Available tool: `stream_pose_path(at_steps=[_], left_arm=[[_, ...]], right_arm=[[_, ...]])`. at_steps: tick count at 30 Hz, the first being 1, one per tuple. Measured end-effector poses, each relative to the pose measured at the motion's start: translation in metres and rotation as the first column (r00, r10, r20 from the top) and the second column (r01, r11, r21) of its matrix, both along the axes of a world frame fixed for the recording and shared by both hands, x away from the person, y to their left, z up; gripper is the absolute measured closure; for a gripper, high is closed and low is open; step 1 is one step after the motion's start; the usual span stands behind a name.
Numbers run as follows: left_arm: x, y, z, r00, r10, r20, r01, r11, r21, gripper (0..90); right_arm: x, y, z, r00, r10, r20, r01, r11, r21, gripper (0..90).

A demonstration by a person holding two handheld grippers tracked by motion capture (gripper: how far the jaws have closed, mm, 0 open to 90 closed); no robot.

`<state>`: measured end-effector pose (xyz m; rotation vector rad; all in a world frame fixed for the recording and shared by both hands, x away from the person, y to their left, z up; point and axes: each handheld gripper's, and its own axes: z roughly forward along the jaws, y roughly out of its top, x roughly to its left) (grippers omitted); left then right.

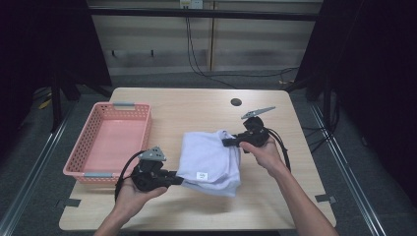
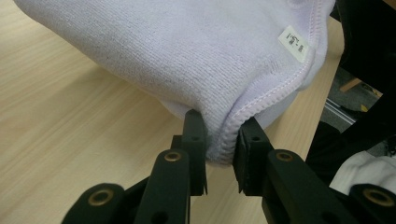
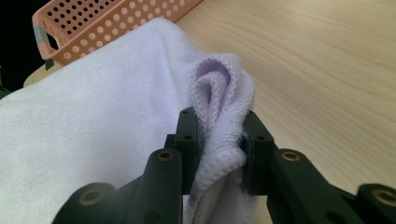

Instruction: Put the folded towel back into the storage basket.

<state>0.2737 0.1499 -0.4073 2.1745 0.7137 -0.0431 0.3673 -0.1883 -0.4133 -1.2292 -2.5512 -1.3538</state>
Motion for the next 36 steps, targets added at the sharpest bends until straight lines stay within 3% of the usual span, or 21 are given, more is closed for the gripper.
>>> stream_pose_path(at_steps=[5,13,17,19,24,29,36], left_arm=[[0.004,0.006,0.007,1.0,0.005,0.006,-0.005,0.9999,0.009,76.6],[0.007,0.023,0.02,0.9987,0.042,0.029,-0.043,0.999,0.01,76.6],[0.009,0.031,0.023,0.9973,0.064,0.036,-0.064,0.9979,0.006,76.6],[0.011,0.036,0.026,0.9967,0.072,0.038,-0.072,0.9974,0.005,76.6],[0.013,0.046,0.033,0.9933,0.102,0.054,-0.102,0.9947,-0.003,76.6],[0.015,0.058,0.041,0.9898,0.124,0.07,-0.124,0.9923,-0.004,76.6],[0.019,0.078,0.053,0.9819,0.165,0.093,-0.164,0.9863,-0.02,76.7]], right_arm=[[0.007,0.008,0.007,0.9998,0.017,0.01,-0.017,0.9997,-0.018,72.4],[0.021,0.025,0.02,0.9987,0.05,0.013,-0.05,0.9987,0.0,72.4],[0.029,0.032,0.024,0.9984,0.055,0.006,-0.055,0.9979,0.034,72.5],[0.031,0.037,0.026,0.9981,0.06,0.016,-0.06,0.9979,0.024,72.5],[0.035,0.047,0.034,0.9971,0.053,0.055,-0.056,0.9973,0.047,72.8],[0.036,0.059,0.039,0.9903,0.036,0.134,-0.049,0.9948,0.089,73.2],[0.044,0.078,0.05,0.9848,0.031,0.171,-0.052,0.9914,0.12,73.5]])
